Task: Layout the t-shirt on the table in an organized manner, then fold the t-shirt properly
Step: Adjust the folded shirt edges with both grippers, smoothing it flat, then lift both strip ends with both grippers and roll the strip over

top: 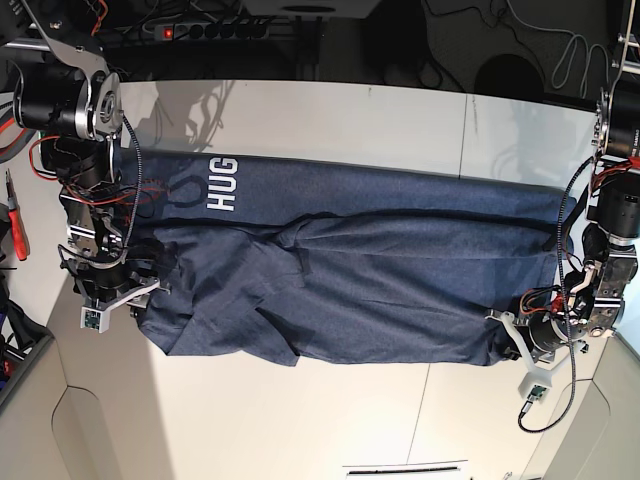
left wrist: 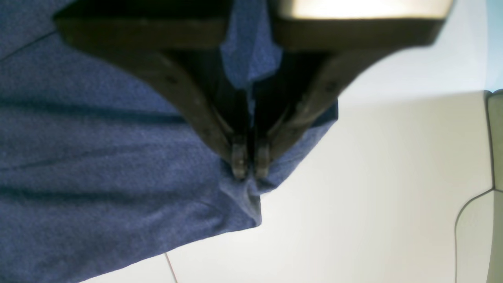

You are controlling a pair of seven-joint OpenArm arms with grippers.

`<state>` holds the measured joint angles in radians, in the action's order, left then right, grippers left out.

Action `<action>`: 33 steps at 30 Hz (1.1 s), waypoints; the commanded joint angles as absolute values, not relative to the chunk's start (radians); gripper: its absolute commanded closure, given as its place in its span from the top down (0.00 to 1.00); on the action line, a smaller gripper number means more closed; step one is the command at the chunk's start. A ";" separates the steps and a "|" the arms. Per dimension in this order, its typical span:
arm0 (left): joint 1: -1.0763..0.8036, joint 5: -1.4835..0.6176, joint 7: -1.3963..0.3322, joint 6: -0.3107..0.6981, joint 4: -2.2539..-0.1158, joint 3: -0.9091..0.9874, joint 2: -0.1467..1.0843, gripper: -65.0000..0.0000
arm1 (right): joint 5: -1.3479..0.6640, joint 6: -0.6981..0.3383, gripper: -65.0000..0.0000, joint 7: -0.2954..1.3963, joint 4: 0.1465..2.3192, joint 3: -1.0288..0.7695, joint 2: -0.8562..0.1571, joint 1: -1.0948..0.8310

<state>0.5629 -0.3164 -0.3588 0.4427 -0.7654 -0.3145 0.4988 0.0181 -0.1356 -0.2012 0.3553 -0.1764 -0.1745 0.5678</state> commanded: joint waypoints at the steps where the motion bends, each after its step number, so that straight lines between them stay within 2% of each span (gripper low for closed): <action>1: 0.595 -0.325 -0.337 0.442 -0.780 -0.308 0.515 0.00 | 0.026 -0.147 0.50 -0.184 0.364 -0.178 -0.179 0.586; 3: 0.595 -0.325 -0.337 0.442 -0.780 -0.308 0.515 0.00 | 0.026 -0.147 0.50 -0.184 0.364 -0.178 -0.179 0.586; 7: 0.595 -0.325 -0.337 0.442 -0.780 -0.308 0.515 0.00 | 0.026 -0.152 0.37 -0.184 0.364 -0.178 -0.179 0.586; 10: 0.595 -0.325 -0.337 0.442 -0.780 -0.308 0.515 0.00 | 0.026 -0.196 0.31 -0.184 0.364 -0.178 -0.179 0.586; 12: 0.595 -0.325 -0.337 0.442 -0.780 -0.308 0.515 0.00 | 0.026 -0.218 0.19 -0.184 0.364 -0.178 -0.179 0.586; 14: 0.595 -0.325 -0.337 0.442 -0.780 -0.308 0.515 0.00 | 0.026 -0.218 0.01 -0.184 0.364 -0.178 -0.179 0.584; 22: 0.595 -0.325 -0.341 0.442 -0.780 -0.308 0.515 0.00 | 0.048 -0.218 0.00 -0.178 0.394 -0.179 -0.179 0.571; 33: 0.595 -0.386 -0.289 0.405 -0.780 -0.283 0.514 0.00 | 0.086 -0.217 0.00 -0.014 0.804 -0.179 -0.180 0.371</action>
